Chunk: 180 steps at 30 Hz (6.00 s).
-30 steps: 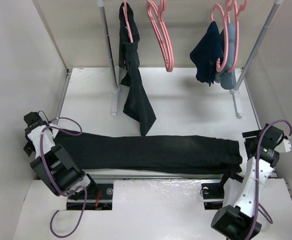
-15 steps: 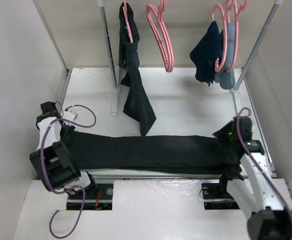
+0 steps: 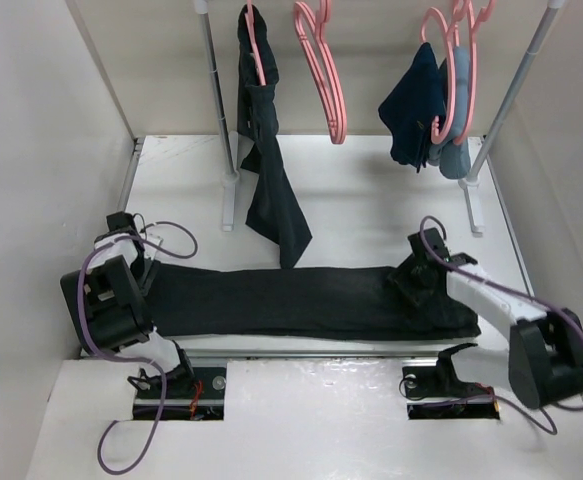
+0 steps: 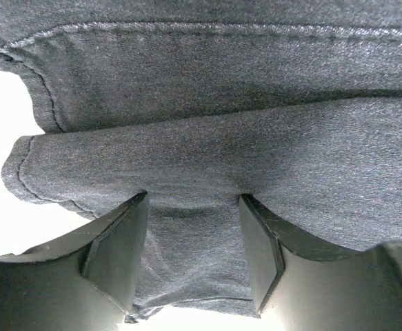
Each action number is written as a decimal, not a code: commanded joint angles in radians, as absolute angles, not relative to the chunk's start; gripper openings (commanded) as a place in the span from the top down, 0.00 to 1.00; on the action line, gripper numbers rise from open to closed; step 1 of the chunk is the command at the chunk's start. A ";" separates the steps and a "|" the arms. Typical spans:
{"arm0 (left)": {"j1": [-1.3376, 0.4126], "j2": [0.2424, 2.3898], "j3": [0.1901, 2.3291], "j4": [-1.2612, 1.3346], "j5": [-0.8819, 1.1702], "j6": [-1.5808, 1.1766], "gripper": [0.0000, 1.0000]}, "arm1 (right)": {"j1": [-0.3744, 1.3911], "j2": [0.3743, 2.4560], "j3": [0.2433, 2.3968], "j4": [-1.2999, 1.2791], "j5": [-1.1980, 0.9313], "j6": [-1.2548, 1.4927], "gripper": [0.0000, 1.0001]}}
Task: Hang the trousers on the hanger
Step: Fold the trousers at the center of the board.
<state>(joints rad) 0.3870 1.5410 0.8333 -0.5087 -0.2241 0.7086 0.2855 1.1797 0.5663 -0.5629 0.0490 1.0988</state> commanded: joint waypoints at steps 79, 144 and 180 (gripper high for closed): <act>0.026 1.552 1.150 -0.729 0.324 0.436 0.40 | -0.107 0.684 1.169 -0.525 -0.293 0.261 1.00; 0.113 1.571 1.092 -0.704 0.216 0.416 0.42 | 1.367 2.179 1.873 -0.188 0.683 0.020 1.00; 0.124 1.276 1.291 -0.865 0.419 0.555 0.16 | 0.534 1.244 0.767 -0.282 0.051 0.663 0.00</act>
<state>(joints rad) 0.1265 1.2873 1.2358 -0.8562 0.4030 0.5472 0.5808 1.2869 0.7734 -0.3141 0.1516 0.6079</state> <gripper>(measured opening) 0.832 0.999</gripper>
